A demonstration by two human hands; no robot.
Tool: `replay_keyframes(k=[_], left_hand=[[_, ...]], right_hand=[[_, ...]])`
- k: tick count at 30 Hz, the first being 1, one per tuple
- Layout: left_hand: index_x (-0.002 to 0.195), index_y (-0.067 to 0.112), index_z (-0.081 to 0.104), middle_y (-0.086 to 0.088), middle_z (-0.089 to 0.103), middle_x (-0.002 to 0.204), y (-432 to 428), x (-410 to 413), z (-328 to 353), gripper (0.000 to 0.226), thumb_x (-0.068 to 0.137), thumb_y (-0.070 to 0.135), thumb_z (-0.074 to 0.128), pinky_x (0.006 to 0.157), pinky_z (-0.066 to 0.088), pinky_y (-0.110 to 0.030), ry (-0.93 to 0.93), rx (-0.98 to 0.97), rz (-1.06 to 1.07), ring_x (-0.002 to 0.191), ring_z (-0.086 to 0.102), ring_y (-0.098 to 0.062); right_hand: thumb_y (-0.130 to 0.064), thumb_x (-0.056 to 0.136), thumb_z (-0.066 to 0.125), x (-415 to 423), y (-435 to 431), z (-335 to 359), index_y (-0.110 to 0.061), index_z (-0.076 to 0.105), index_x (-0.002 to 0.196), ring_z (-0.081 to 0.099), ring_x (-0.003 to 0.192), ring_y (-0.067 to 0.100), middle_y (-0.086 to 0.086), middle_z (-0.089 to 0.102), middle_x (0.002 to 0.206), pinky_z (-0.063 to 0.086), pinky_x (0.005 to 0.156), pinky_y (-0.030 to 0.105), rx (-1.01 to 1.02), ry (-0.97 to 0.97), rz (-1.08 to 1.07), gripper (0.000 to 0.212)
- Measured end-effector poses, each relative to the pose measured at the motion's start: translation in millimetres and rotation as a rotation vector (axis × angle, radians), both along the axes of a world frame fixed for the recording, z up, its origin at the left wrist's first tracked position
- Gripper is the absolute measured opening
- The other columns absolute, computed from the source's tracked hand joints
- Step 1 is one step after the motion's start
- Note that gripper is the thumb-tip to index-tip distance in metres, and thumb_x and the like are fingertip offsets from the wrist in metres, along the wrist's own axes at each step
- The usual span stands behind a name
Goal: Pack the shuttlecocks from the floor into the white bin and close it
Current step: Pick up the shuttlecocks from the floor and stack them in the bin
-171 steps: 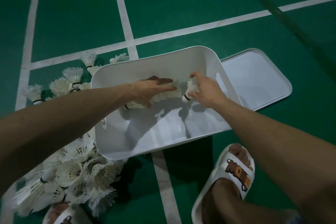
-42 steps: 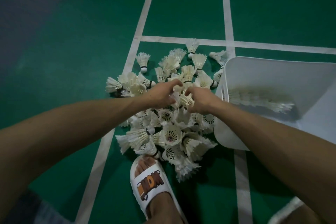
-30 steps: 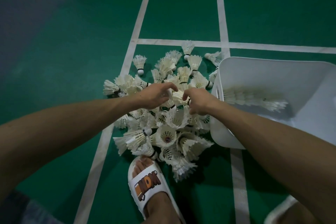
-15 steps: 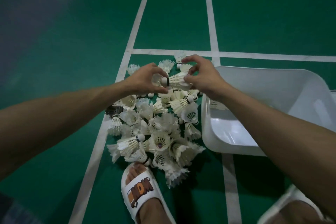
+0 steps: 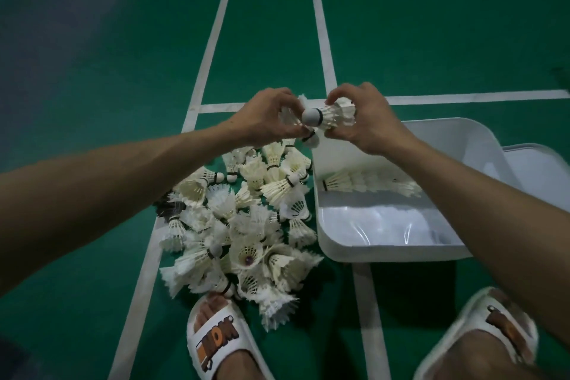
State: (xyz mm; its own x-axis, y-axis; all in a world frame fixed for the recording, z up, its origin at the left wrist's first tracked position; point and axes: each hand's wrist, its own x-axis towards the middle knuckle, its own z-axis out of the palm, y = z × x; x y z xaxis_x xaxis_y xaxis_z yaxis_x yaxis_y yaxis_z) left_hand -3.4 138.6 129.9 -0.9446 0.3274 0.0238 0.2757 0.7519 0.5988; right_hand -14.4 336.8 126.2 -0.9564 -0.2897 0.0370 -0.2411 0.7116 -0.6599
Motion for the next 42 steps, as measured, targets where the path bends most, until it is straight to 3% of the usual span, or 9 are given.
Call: replay_keyframes(k=[3,6,11,16,19,24,30,35,42], left_hand=[[0.102,0.018,0.062,0.007,0.056,0.097,29,-8,2,0.020,0.084,0.017,0.070,0.071,0.049,-0.018,-0.003,0.015,-0.028,0.081,0.057,-0.008],[0.117,0.020,0.050,0.004,0.056,0.096,61,-14,-2,0.035,0.086,0.012,0.066,0.065,0.050,-0.017,-0.119,0.054,-0.104,0.079,0.057,-0.005],[0.129,0.021,0.046,0.007,0.052,0.084,118,-26,-25,0.049,0.085,0.006,0.059,0.059,0.038,-0.022,-0.227,-0.067,-0.293,0.069,0.049,-0.006],[0.133,0.021,0.046,-0.004,0.057,0.097,158,-45,-64,0.055,0.082,0.002,0.055,0.074,0.042,-0.029,-0.377,-0.216,-0.427,0.083,0.052,-0.015],[0.139,0.025,0.039,-0.005,0.047,0.122,173,-57,-84,0.069,0.077,0.001,0.059,0.088,0.042,-0.029,-0.416,-0.352,-0.504,0.110,0.047,-0.019],[0.150,0.023,0.022,-0.006,0.019,0.157,193,-69,-102,0.088,0.076,-0.005,0.060,0.116,0.019,-0.037,-0.452,-0.422,-0.632,0.142,0.022,-0.021],[0.153,0.020,0.009,-0.005,0.029,0.154,225,-75,-114,0.090,0.082,0.001,0.061,0.092,0.019,-0.009,-0.477,-0.430,-0.693,0.121,0.036,-0.010],[0.152,0.026,0.004,-0.002,0.031,0.154,233,-79,-120,0.092,0.083,0.001,0.059,0.093,0.035,-0.029,-0.506,-0.529,-0.734,0.105,0.053,-0.016],[0.150,0.029,0.009,0.001,0.037,0.150,218,-86,-119,0.091,0.079,0.001,0.058,0.098,0.040,-0.038,-0.471,-0.556,-0.719,0.118,0.048,-0.022]], right_hand=[[-0.018,0.070,0.084,-7,40,6,-0.021,0.059,0.112,0.045,0.111,0.016,0.002,0.044,0.127,0.035,0.094,0.019,0.049,0.005,-0.043,0.050],[-0.020,0.072,0.083,-14,86,0,-0.021,0.057,0.114,0.056,0.093,0.020,0.003,0.057,0.117,0.042,0.066,0.022,0.081,-0.051,-0.145,0.049],[-0.024,0.072,0.081,-11,152,-37,-0.022,0.059,0.120,0.056,0.093,0.023,0.007,0.063,0.115,0.040,0.075,0.027,0.319,-0.088,-0.207,0.054],[-0.021,0.071,0.078,-2,188,-74,-0.021,0.066,0.110,0.053,0.082,0.024,0.004,0.055,0.097,0.043,0.070,0.030,0.453,-0.182,-0.208,0.041],[-0.022,0.075,0.072,0,196,-92,-0.023,0.062,0.113,0.050,0.090,0.026,0.004,0.050,0.101,0.042,0.075,0.032,0.553,-0.131,-0.190,0.039],[-0.009,0.081,0.062,1,194,-111,-0.018,0.059,0.112,0.047,0.102,0.030,0.009,0.051,0.109,0.039,0.072,0.033,0.634,-0.073,-0.223,0.032],[-0.006,0.088,0.056,2,193,-119,-0.012,0.059,0.117,0.048,0.108,0.034,0.014,0.053,0.115,0.046,0.079,0.039,0.657,-0.082,-0.232,0.030],[-0.004,0.087,0.059,3,193,-122,-0.008,0.059,0.114,0.049,0.107,0.035,0.016,0.053,0.114,0.045,0.079,0.039,0.681,-0.074,-0.229,0.028],[-0.006,0.085,0.058,3,189,-125,-0.006,0.057,0.107,0.047,0.104,0.035,0.015,0.052,0.111,0.037,0.066,0.036,0.689,-0.068,-0.251,0.022]])
